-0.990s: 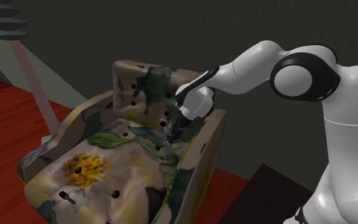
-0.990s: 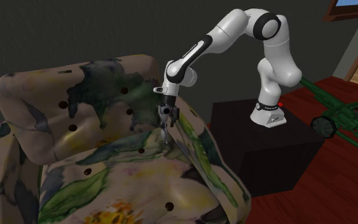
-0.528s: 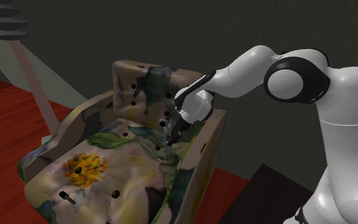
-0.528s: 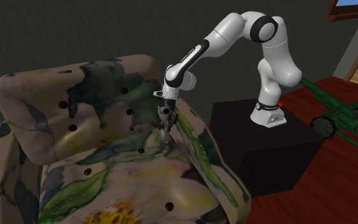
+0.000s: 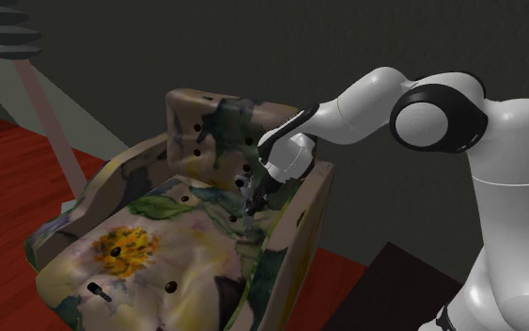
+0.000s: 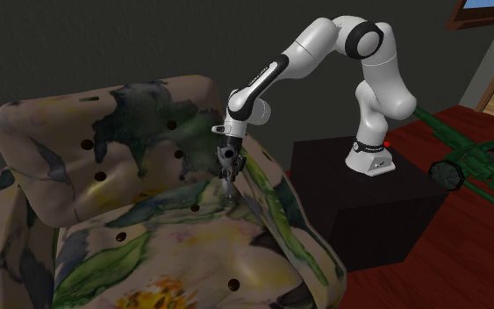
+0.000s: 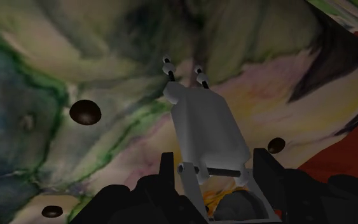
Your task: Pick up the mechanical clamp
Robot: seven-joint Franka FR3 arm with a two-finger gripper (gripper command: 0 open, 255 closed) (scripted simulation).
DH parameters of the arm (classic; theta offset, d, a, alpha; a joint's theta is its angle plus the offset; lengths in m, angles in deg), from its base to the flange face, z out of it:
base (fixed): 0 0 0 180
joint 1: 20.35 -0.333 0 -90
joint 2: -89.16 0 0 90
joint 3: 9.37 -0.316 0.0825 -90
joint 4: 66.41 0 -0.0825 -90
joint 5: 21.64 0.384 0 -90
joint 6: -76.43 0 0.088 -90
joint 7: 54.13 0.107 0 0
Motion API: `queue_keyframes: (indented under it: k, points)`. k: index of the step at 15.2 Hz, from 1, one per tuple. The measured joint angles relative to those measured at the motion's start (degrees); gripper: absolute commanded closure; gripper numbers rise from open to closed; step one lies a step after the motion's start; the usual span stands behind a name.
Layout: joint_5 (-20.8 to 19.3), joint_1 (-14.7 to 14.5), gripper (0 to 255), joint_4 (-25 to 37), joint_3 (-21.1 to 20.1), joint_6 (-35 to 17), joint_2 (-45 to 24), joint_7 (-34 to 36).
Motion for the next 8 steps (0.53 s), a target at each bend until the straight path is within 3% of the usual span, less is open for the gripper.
queue_keyframes:
  k: [8]
  points:
    - [-3.60, -0.88, 255, -0.78, 1.39, 1.94, 3.88, 4.06]
